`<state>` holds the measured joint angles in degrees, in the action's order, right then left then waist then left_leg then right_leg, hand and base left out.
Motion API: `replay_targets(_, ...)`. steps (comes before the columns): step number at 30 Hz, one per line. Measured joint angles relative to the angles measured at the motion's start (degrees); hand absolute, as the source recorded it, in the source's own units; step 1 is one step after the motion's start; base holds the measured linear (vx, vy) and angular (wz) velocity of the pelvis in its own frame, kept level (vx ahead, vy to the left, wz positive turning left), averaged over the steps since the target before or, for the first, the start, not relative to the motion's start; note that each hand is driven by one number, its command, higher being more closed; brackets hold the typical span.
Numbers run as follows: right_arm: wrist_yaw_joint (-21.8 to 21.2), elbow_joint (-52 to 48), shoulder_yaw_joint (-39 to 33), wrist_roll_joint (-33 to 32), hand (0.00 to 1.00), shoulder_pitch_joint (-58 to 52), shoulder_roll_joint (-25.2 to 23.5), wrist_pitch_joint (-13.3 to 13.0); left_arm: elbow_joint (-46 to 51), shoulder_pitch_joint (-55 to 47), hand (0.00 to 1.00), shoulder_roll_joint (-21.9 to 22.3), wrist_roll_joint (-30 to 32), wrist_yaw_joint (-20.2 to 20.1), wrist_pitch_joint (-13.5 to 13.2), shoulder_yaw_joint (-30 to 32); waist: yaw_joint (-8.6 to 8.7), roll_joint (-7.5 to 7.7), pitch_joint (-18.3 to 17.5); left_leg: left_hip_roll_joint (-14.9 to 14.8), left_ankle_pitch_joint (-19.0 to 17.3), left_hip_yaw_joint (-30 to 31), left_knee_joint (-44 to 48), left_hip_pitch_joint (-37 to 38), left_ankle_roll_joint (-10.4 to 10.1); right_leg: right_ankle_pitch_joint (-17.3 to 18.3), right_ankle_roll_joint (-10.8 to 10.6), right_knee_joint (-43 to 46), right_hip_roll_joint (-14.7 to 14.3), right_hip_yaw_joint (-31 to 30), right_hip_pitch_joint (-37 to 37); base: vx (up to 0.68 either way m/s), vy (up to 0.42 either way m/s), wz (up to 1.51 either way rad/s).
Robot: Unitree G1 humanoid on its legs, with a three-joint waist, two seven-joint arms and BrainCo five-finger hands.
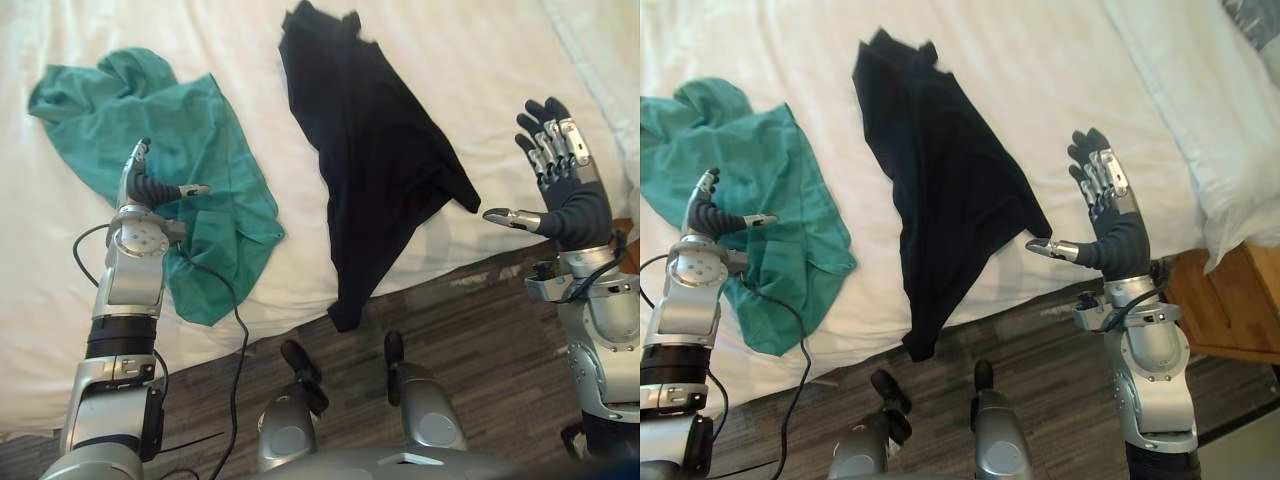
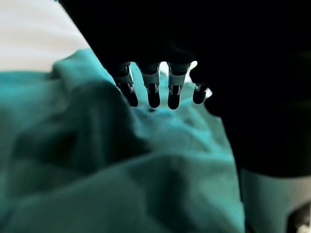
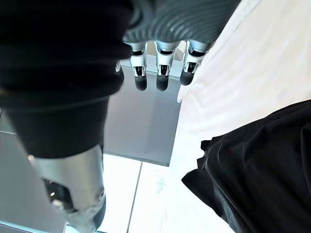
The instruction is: Tidy the bed and pick cloth on bed and put in laundry
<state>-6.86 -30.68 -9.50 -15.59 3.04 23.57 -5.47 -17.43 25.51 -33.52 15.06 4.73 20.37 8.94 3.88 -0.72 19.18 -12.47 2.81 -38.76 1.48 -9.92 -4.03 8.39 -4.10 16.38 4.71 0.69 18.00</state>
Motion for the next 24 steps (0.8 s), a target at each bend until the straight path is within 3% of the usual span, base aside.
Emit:
replay_targets(4,-0.4,-0.04,-1.16,-1.0,0.0,1.76,0.13,-0.01,-3.33,1.39,0.0,1.36,6.43,-2.27,1.32,0.02,0.08,-0.4,1.08,-0.74,-0.12,-0.14,1.89,-1.18,0.18,0.02,-0.02,1.85,-0.19,-0.36,1.65,0.06,-0.054,-0.06)
replay_targets(5,-0.4,-0.15,-1.16,-1.02,0.0,2.27,0.26,-0.02,-4.17,1.92,1.0,2.04,7.59,-2.31,1.57,0.02,0.1,-0.84,1.44,-0.78,-0.12,-0.14,1.92,-1.17,0.18,0.02,-0.03,1.93,-0.26,-0.57,1.65,0.06,-0.049,-0.03)
replay_targets(7,-0.42,-0.52,-1.11,-0.99,0.0,3.54,0.43,-0.04,-5.59,2.47,1.0,3.96,11.72,-3.94,1.96,0.11,0.22,-1.55,2.12,-0.92,-0.15,-0.21,2.45,-1.22,0.21,0.02,-0.04,2.01,-0.29,-1.0,1.68,0.06,-0.045,-0.05)
replay_targets(11,-1.35,-0.47,-0.24,-0.91,0.0,6.89,2.75,-0.08,-7.96,2.56,1.0,3.58,18.26,-6.88,3.61,0.03,0.33,-2.17,2.29,-1.37,-0.53,-0.35,4.86,-1.35,0.56,0.02,-0.07,2.17,-0.12,-1.53,1.57,0.07,-0.05,-0.14)
replay_targets(15,-2.1,-0.19,4.99,3.68,0.0,9.2,4.74,-0.47,-10.73,2.42,1.0,2.55,15.81,-6.76,3.05,-1.93,0.34,-2.77,1.93,-1.62,-0.6,-0.15,6.21,-0.92,0.67,0.01,-0.08,2.88,0.09,-1.41,0.75,0.05,-0.026,-0.04)
replay_targets(17,-2.4,0.22,8.49,6.99,0.0,9.22,4.64,0.32,-11.35,0.23,1.0,1.26,8.85,-6.32,-1.06,-2.36,0.16,-2.89,1.87,-1.65,-0.6,0.04,6.64,-0.05,0.68,0.02,-0.09,2.9,0.24,-1.24,-0.51,0.08,-0.005,0.12)
replay_targets(19,-2.66,0.35,12.47,11.1,0.0,8.49,4.54,2.47,-10.77,-4.32,1.0,0.56,1.17,-6.08,-8.0,-3.32,-0.31,-3.23,1.66,-1.55,-0.6,0.36,6.68,1.32,0.68,0.01,-0.1,3.0,0.57,-0.18,-2.68,0.09,0.001,0.25)
replay_targets(21,-2.51,0.87,14.92,14.17,0.0,8.18,4.34,3.95,-9.3,-7.72,1.0,0.42,-3.31,-6.12,-12.79,-4.1,-0.65,-3.38,1.56,-1.51,-0.6,1.73,6.66,2.15,0.68,0.0,-0.12,4.4,0.74,0.94,-3.48,0.12,-0.011,0.36)
replay_targets(22,-2.33,1.24,15.57,15.39,0.0,8.22,4.15,4.54,-8.62,-8.71,1.0,0.4,-4.97,-6.28,-14.12,-4.26,-0.86,-3.38,1.56,-1.55,-0.58,2.09,6.64,2.36,0.7,0.0,-0.13,5.77,0.65,1.67,-3.3,0.14,-0.053,0.37)
replay_targets(23,-1.81,2.58,16.68,17.16,0.0,8.27,3.78,5.59,-7.57,-10.33,1.0,0.5,-7.87,-7.11,-16.25,-4.74,-1.41,-3.44,1.57,-2.2,-0.55,3.24,6.51,2.98,0.76,-0.15,-0.27,12.97,0.41,2.11,-0.49,0.11,-0.14,0.44)
replay_targets(24,-1.43,3.99,17.15,18.9,0.0,8.02,3.54,6.29,-5.88,-11.94,1.0,1.1,-10.19,-9.04,-17.27,-4.97,-1.42,-4.91,1.76,-3.53,-0.8,5.01,6.56,2.99,0.99,4.52,0.31,11.67,-0.97,1.84,1.74,0.13,-0.201,0.55)
